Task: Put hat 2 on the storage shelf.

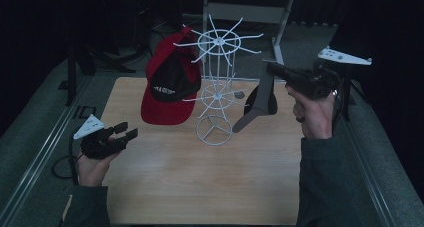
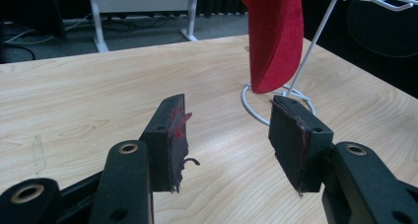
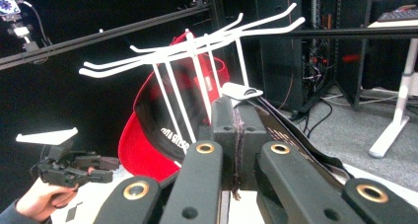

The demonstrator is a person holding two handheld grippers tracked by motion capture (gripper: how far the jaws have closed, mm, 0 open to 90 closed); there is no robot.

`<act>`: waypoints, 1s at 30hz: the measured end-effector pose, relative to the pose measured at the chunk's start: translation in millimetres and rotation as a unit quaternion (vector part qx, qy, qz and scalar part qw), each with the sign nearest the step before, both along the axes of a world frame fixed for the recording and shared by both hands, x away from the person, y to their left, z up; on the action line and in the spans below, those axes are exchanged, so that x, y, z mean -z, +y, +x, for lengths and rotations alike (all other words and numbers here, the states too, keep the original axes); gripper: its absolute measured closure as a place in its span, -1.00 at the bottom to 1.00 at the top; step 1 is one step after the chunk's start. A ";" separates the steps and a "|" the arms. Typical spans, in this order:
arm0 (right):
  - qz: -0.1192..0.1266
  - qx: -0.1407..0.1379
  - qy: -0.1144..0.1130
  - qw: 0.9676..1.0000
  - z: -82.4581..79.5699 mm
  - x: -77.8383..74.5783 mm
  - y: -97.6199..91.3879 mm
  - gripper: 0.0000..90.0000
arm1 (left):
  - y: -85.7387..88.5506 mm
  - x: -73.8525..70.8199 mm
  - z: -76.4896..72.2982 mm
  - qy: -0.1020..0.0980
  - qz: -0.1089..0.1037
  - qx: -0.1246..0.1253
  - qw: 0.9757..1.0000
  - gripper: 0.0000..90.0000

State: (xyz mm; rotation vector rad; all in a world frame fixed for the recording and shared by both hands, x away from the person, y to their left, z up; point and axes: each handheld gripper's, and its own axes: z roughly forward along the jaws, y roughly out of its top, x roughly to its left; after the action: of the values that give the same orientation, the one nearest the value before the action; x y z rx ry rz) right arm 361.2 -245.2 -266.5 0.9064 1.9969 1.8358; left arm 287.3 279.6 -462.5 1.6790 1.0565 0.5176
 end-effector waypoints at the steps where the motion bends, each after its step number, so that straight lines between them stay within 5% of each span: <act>1: 0.002 0.001 0.002 1.000 0.1 -0.5 0.0 1.00 | -0.2 0.1 0.0 0.000 0.001 0.000 1.000 0.10; 14: 0.030 0.002 0.005 1.000 -0.5 -8.4 -0.6 1.00 | 0.1 0.8 0.4 0.003 -0.001 -0.002 1.000 0.10; 30: 0.033 0.001 -0.014 0.999 -2.5 -23.8 2.8 1.00 | 0.8 0.7 0.5 0.004 -0.004 -0.006 1.000 0.10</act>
State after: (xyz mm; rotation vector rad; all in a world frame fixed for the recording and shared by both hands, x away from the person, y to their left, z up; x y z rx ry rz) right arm 358.7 -242.4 -242.7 0.8938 1.9290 1.9132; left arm 287.8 280.4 -463.2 1.6700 1.0733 0.5131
